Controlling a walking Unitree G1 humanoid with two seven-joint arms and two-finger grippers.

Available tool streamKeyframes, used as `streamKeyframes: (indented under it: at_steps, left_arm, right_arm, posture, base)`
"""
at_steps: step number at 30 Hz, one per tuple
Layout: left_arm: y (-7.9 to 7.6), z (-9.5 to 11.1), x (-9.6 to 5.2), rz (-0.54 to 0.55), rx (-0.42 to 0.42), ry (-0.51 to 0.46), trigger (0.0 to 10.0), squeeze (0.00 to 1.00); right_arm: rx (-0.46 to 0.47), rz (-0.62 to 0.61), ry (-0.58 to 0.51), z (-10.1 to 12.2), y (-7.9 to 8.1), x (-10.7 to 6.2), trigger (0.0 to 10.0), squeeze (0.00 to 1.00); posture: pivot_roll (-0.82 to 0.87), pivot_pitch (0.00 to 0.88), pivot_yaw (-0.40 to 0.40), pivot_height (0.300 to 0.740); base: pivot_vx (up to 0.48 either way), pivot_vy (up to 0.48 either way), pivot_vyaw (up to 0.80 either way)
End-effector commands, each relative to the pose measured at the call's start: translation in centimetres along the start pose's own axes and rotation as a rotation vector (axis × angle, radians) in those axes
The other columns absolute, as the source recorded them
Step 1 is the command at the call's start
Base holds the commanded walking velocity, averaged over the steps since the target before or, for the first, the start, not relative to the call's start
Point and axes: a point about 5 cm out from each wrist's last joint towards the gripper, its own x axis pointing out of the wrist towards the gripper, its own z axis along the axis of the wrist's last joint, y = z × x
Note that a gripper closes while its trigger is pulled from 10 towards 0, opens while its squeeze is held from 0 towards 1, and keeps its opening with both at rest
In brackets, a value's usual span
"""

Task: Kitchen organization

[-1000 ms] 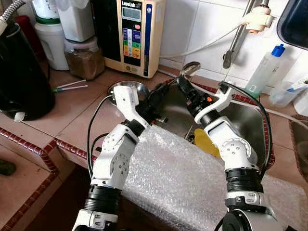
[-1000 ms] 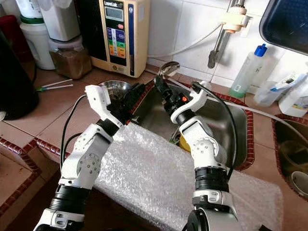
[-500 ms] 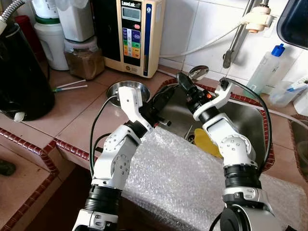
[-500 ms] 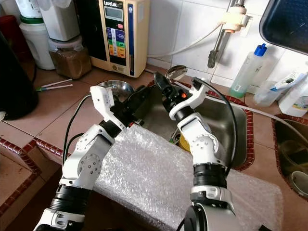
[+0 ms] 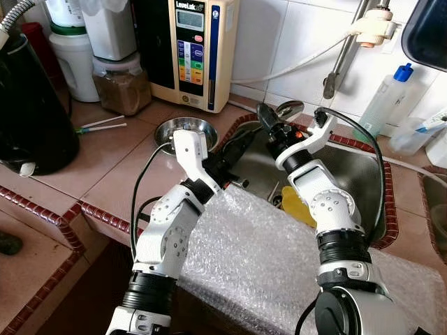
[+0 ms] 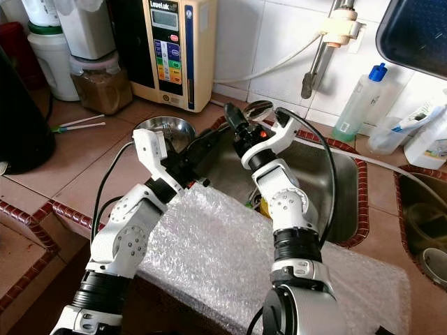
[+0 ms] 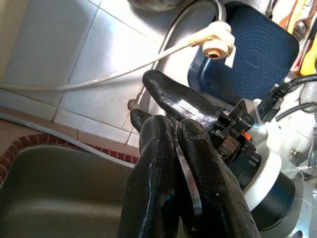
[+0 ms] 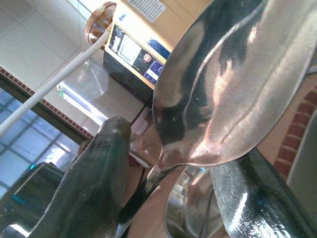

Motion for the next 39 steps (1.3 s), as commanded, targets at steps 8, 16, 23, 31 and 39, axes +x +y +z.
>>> streamKeyframes:
  at_steps: [8, 16, 23, 31, 39]
  left_arm:
    - [-0.5, 0.1, 0.4, -0.02, 0.021, -0.001, 0.0, 0.0]
    - [-0.3, 0.0, 0.3, -0.003, 0.033, 0.006, 0.0, 0.0]
    - [-0.1, -0.2, 0.2, 0.011, 0.064, 0.024, 0.0, 0.0]
    - [0.0, -0.4, 0.3, 0.021, 0.086, 0.038, 0.7, 0.0]
    - [0.5, -0.6, 0.3, 0.064, 0.102, 0.048, 10.0, 1.0]
  right_arm:
    - [-0.055, -0.077, -0.032, 1.1, -1.1, -0.2, 0.0, 0.0]
    - [-0.065, -0.089, -0.038, 1.2, -1.2, -0.2, 0.0, 0.0]
    - [-0.066, -0.096, -0.038, 1.2, -1.3, -0.2, 0.0, 0.0]
    - [-0.061, -0.094, -0.038, 1.0, -1.3, -0.2, 0.0, 0.0]
    - [-0.087, -0.109, -0.057, 1.3, -1.3, -0.1, 0.0, 0.0]
  posture:
    - [0.03, 0.0, -0.052, 0.74]
    - [0.03, 0.0, -0.054, 0.74]
    - [0.03, 0.0, -0.054, 0.74]
    - [0.03, 0.0, -0.052, 0.74]
    - [0.03, 0.0, -0.051, 0.74]
  base:
    - [0.0, 0.0, 0.0]
    - [0.0, 0.0, 0.0]
    - [0.0, 0.0, 0.0]
    - [0.0, 0.0, 0.0]
    - [0.0, 0.0, 0.0]
